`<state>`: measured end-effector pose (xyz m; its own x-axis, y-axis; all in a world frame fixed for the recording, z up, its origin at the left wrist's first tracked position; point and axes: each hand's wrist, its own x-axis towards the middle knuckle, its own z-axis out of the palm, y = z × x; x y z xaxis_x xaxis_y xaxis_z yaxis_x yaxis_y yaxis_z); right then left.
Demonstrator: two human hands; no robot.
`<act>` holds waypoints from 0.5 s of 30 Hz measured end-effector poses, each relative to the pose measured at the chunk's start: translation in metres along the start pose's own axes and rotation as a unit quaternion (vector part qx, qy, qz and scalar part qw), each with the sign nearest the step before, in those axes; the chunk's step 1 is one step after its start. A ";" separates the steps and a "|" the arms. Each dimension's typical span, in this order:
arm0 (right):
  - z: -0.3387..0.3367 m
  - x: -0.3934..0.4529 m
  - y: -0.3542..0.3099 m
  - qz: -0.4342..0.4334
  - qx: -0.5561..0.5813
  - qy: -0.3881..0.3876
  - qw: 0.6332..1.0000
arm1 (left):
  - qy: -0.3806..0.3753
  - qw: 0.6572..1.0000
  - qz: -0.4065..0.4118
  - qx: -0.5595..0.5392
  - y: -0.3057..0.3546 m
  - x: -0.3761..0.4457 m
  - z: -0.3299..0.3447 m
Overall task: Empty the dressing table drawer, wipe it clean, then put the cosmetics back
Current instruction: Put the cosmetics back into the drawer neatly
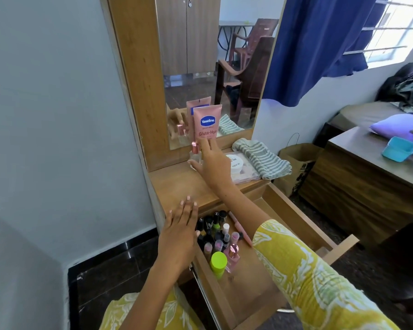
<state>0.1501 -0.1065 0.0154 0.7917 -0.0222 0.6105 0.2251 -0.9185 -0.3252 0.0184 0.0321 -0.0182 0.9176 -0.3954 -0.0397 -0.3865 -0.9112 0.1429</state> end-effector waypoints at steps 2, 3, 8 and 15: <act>0.005 0.000 -0.002 0.011 -0.009 0.004 1.000 | 0.000 1.000 0.001 0.004 0.000 0.000 0.000; 0.006 0.000 -0.003 0.018 -0.005 0.005 1.000 | 0.001 1.000 0.001 0.004 0.000 0.000 0.000; 0.001 -0.006 -0.004 0.011 0.060 0.011 0.998 | 0.005 1.000 -0.005 0.004 0.001 0.000 0.002; -0.057 -0.070 -0.002 0.060 0.214 0.007 0.975 | 0.015 1.000 -0.002 -0.007 0.001 0.000 0.001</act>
<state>0.0618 -0.1261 0.0146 0.8197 -0.1272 0.5585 0.3498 -0.6609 -0.6640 0.0176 0.0306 -0.0194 0.9216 -0.3881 -0.0096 -0.3819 -0.9108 0.1568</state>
